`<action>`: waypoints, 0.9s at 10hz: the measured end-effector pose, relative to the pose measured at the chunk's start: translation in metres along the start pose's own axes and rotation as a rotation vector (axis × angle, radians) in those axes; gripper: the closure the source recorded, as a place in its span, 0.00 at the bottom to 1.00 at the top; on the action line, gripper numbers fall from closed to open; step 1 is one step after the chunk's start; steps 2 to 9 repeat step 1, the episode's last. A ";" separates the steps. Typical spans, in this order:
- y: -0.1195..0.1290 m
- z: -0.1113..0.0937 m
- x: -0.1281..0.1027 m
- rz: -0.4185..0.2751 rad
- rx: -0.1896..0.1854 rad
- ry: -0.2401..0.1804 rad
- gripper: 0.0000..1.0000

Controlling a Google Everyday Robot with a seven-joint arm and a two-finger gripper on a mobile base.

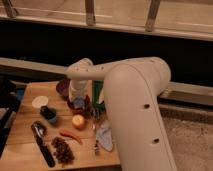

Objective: Wipe red bowl with sponge

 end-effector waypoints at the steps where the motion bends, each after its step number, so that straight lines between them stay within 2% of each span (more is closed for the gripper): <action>1: -0.010 -0.004 -0.003 0.015 0.008 -0.010 0.90; 9: -0.010 -0.004 -0.003 0.015 0.008 -0.010 0.90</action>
